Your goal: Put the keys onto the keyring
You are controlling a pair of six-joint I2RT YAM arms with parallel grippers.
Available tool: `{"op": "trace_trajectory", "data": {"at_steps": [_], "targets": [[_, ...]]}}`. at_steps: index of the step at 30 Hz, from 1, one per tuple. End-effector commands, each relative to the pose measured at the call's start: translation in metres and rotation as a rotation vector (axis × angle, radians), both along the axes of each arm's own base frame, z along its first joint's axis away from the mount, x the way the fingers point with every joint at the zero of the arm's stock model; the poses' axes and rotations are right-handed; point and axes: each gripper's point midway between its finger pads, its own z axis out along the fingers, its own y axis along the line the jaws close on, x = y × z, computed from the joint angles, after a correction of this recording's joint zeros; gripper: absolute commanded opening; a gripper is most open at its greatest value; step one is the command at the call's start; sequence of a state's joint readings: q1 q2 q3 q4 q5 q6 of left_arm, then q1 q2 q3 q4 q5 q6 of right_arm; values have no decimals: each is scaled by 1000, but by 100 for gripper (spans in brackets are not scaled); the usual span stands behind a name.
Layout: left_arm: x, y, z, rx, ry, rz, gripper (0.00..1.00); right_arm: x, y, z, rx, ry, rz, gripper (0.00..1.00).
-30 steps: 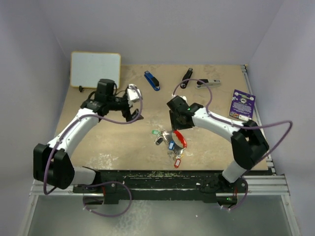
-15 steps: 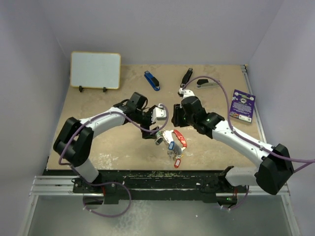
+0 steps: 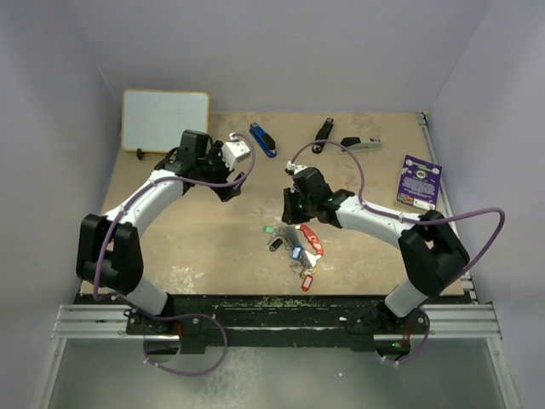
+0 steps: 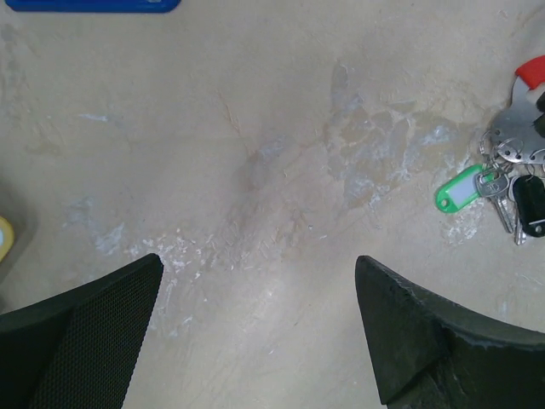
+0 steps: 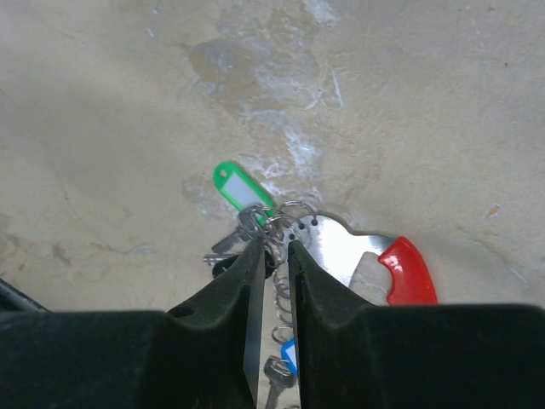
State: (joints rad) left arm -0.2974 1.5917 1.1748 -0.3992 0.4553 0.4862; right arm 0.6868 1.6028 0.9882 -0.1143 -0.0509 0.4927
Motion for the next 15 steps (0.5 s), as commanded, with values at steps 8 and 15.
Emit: {"op": "trace_trajectory", "data": {"at_steps": [8,15], "targets": [[-1,5,36,-25,-150,15,98,-16,36,8,111,71,6,19],[4,5,41,-40,-178,26,98,-31,24,-17,78,131,-43,23]]}}
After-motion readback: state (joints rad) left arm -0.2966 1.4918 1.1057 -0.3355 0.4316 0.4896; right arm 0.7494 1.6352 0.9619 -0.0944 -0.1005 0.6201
